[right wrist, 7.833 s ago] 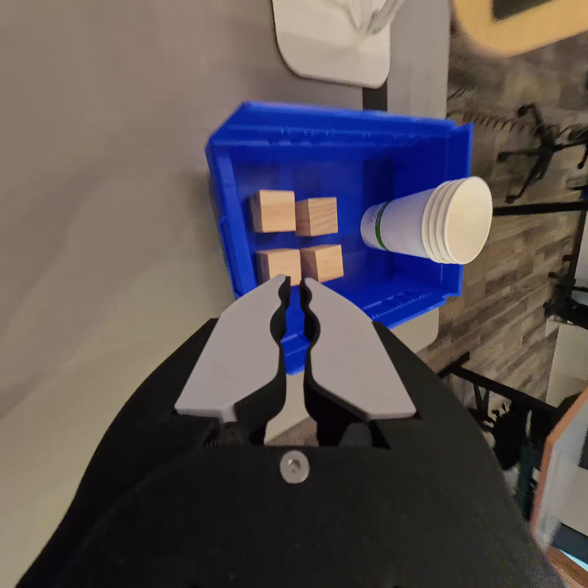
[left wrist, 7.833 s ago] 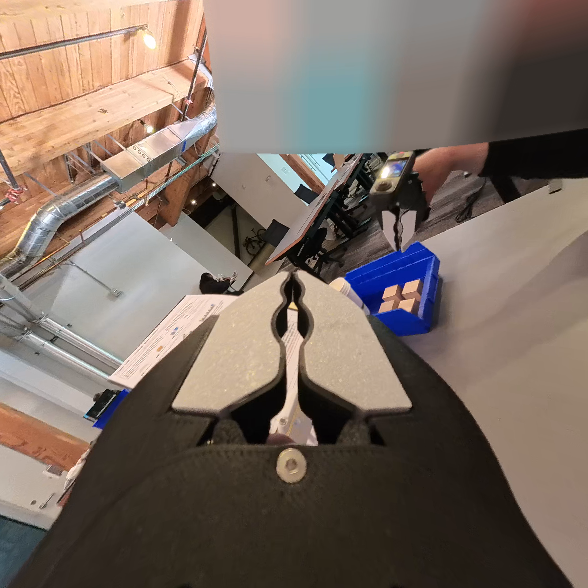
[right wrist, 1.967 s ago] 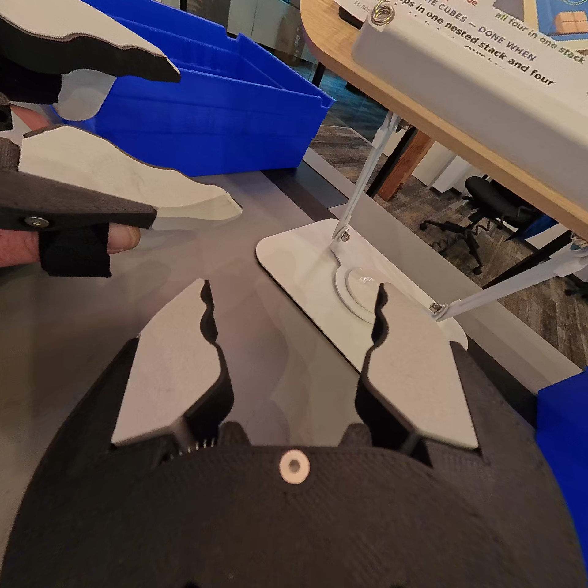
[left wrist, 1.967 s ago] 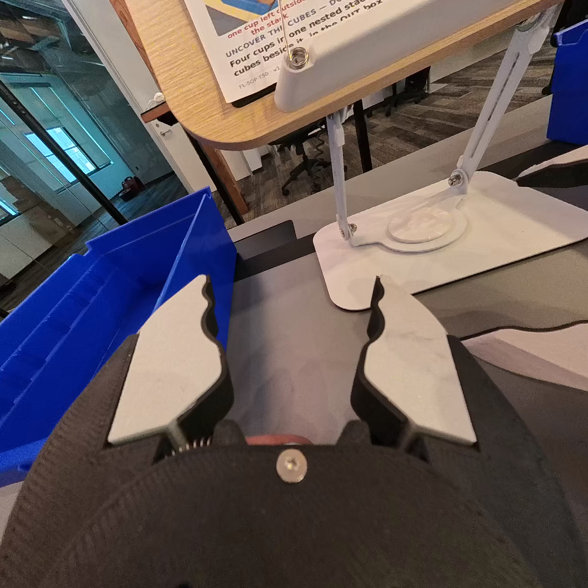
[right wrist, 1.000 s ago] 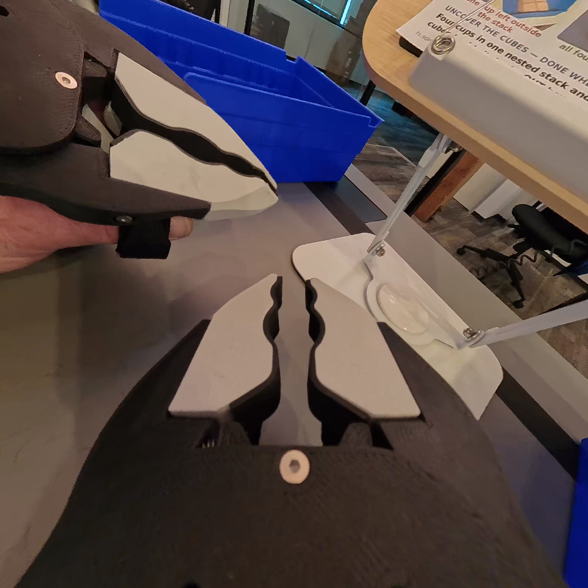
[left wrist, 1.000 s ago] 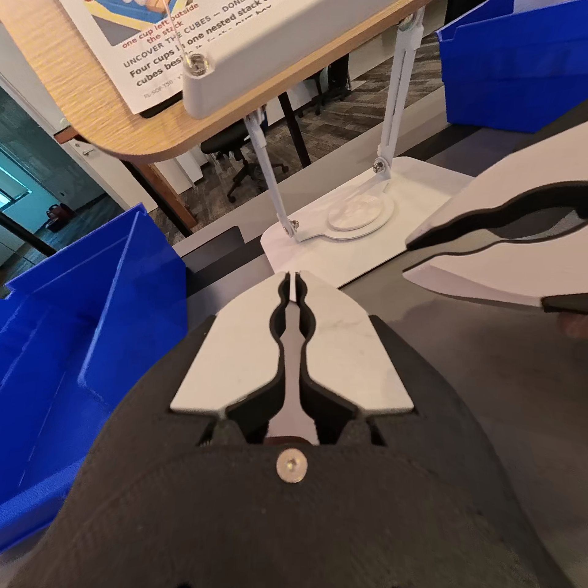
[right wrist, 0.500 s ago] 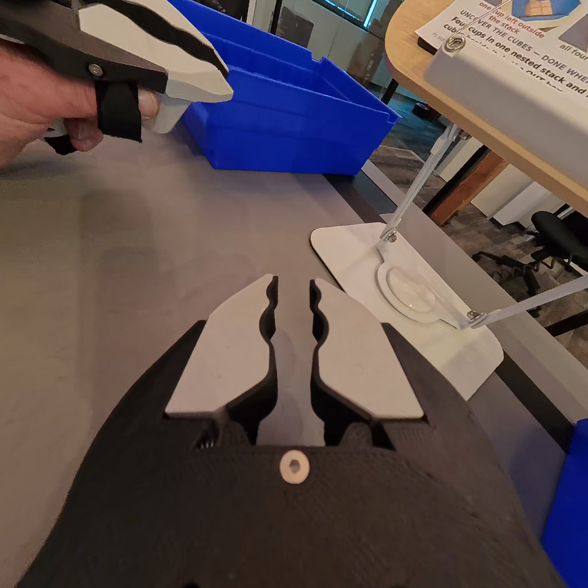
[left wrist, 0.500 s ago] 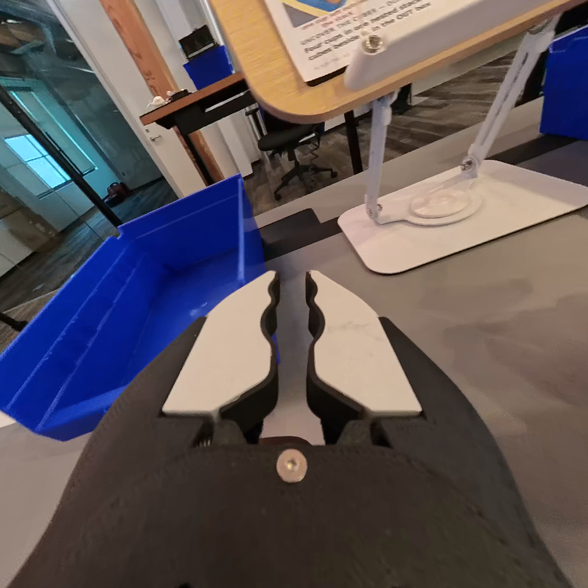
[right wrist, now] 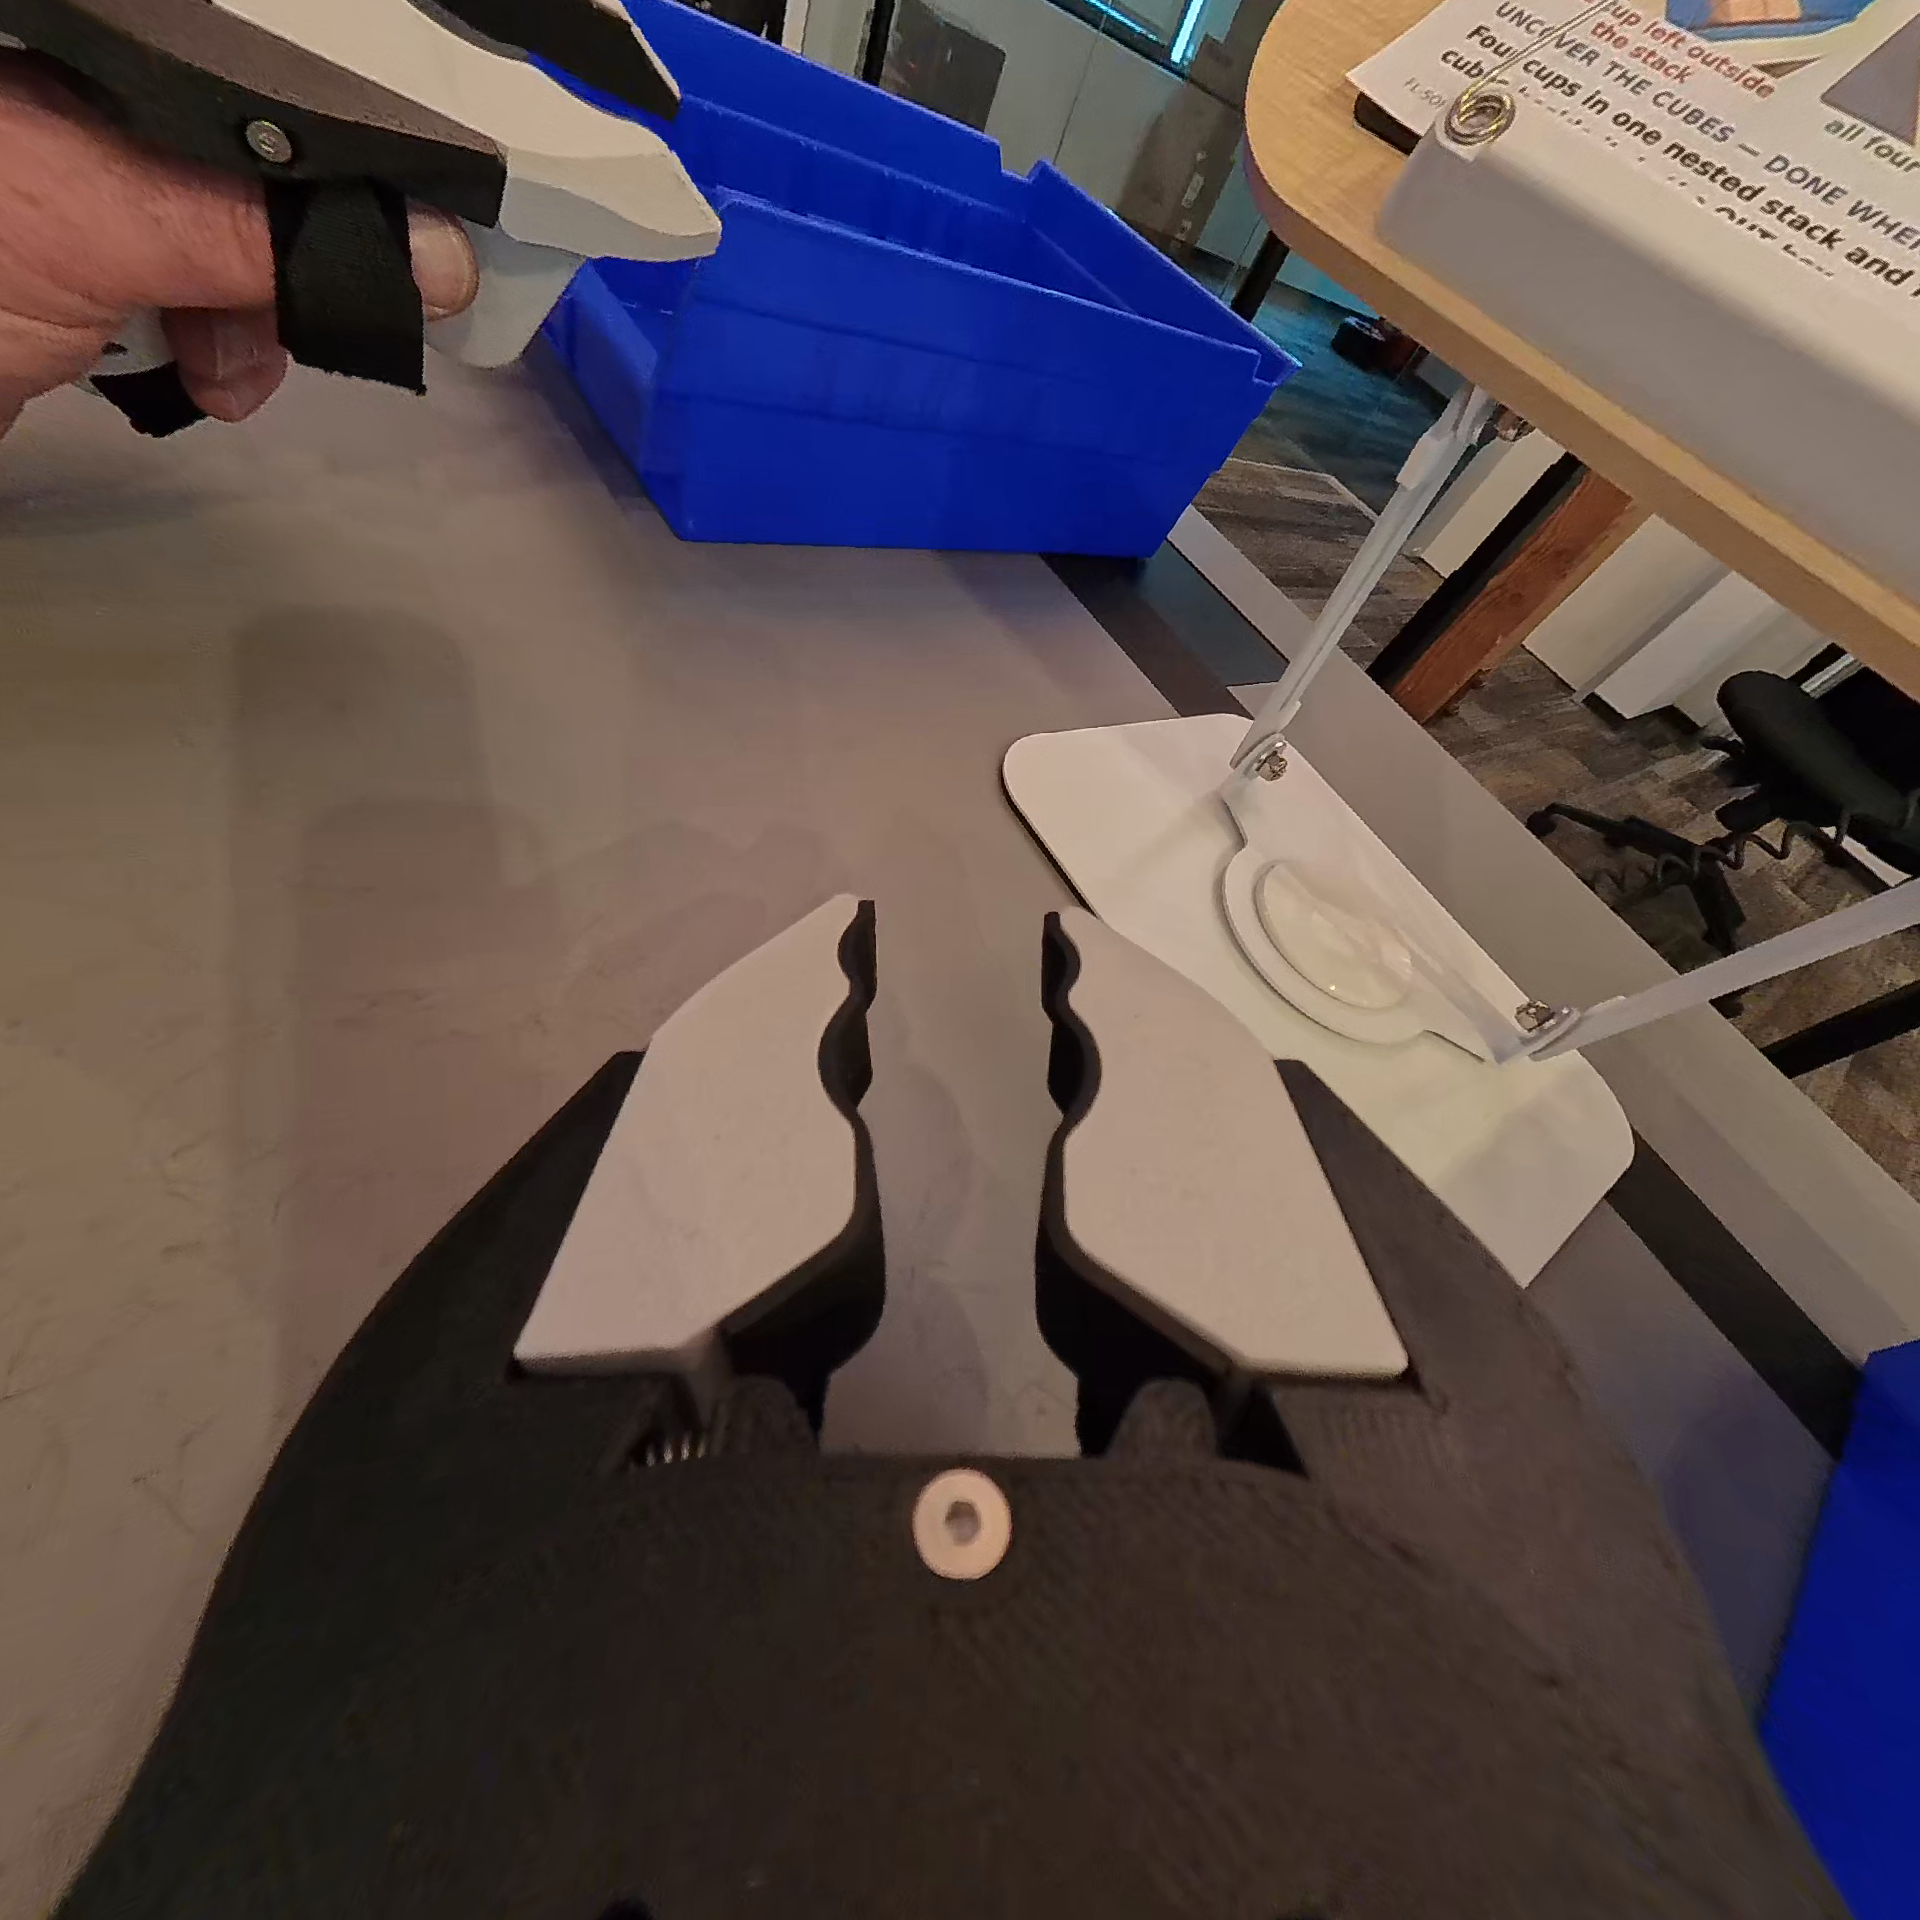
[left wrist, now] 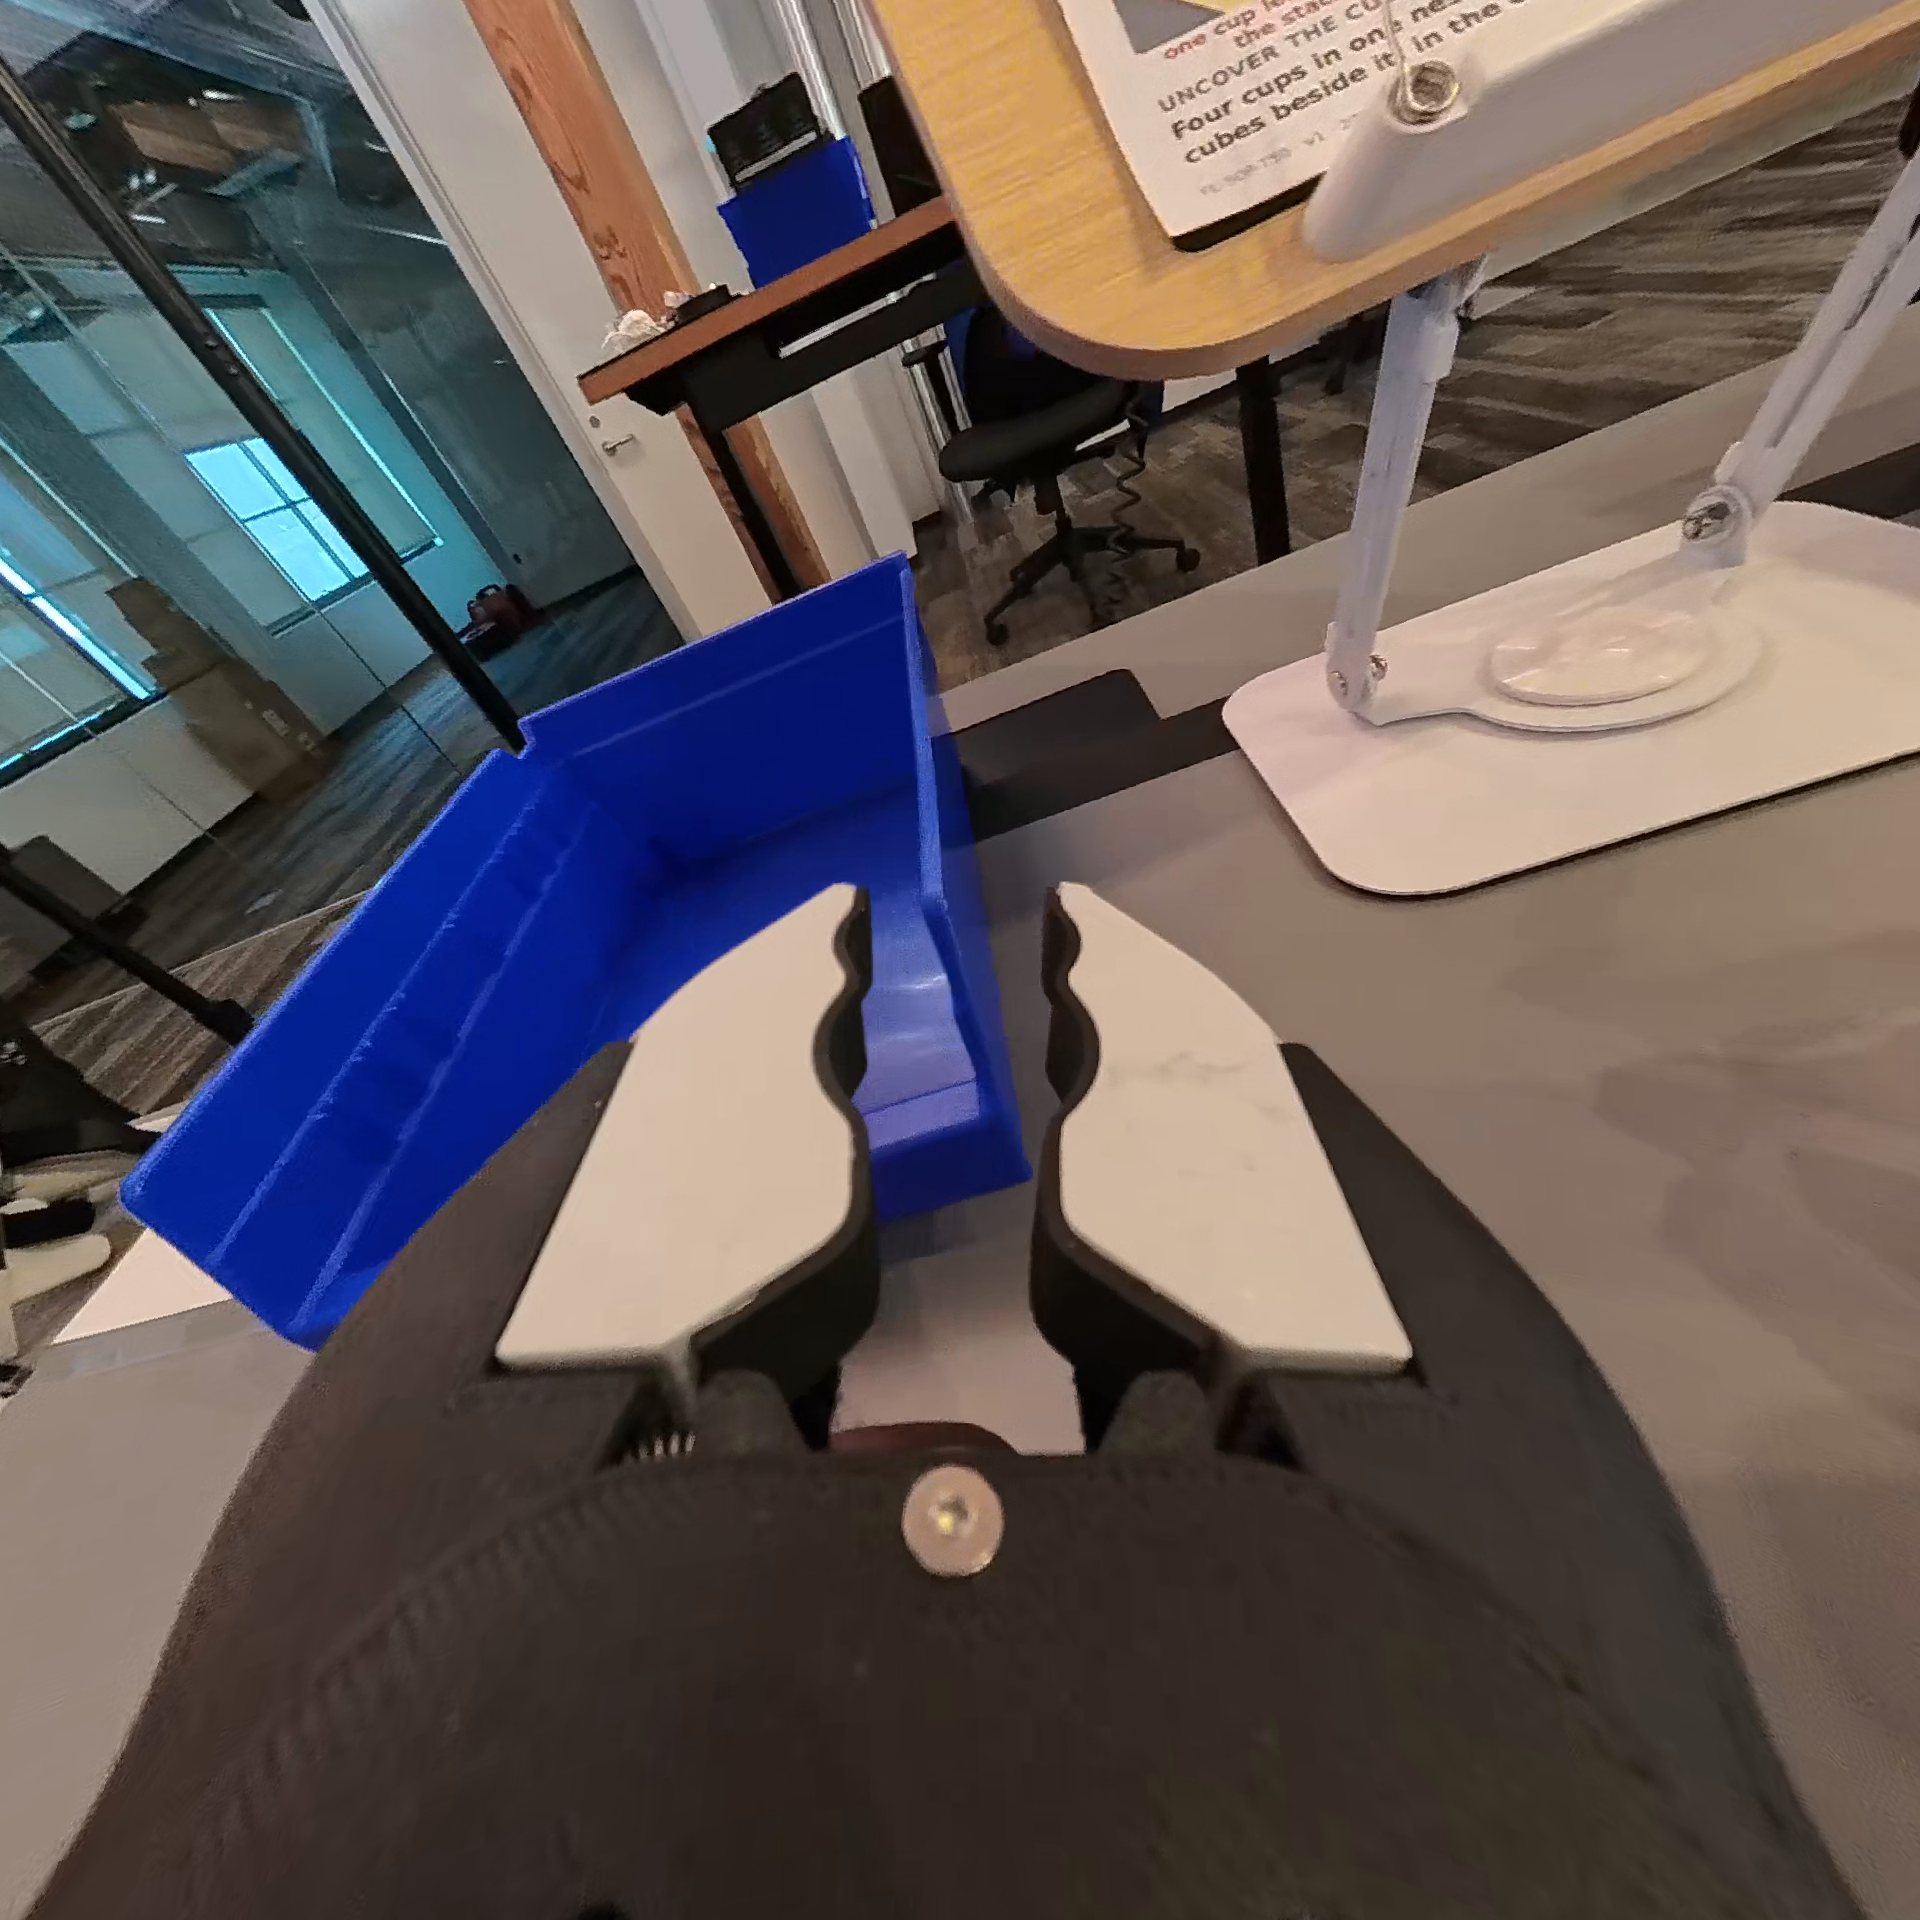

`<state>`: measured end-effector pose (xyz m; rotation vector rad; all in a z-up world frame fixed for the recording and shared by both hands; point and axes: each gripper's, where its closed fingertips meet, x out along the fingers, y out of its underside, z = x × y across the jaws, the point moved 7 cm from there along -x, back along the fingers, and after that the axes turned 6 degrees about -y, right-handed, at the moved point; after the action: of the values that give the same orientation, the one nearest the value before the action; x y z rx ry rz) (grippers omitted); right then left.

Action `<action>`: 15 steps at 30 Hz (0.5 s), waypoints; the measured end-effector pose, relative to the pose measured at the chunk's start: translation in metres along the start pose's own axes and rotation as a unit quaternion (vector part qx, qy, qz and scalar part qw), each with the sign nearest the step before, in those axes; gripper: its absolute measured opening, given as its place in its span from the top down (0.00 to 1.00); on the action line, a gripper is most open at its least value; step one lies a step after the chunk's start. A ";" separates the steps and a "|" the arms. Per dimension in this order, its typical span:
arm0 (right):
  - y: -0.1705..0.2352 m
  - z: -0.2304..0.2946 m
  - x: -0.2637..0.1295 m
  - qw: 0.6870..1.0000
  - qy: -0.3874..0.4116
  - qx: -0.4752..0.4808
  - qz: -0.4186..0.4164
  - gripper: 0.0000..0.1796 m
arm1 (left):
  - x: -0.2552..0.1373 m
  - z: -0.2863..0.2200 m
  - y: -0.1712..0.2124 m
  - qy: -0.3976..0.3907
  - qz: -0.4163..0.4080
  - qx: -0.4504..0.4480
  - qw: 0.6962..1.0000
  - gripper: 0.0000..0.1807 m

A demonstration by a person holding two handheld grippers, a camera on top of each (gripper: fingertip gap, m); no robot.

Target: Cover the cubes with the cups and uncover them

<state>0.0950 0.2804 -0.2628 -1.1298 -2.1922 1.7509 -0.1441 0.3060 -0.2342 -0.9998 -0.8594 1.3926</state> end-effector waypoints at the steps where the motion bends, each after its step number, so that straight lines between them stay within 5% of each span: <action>1: 0.000 0.000 0.000 1.000 0.000 0.000 0.000 0.83 | 0.000 0.000 0.000 0.000 0.001 -0.001 1.000 0.83; 15: 0.000 0.001 0.001 1.000 0.001 -0.003 0.004 0.82 | 0.001 0.002 0.000 -0.018 0.007 -0.004 1.000 0.81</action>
<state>0.0943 0.2805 -0.2636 -1.1422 -2.1968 1.7457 -0.1460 0.3073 -0.2337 -0.9915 -0.8869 1.4236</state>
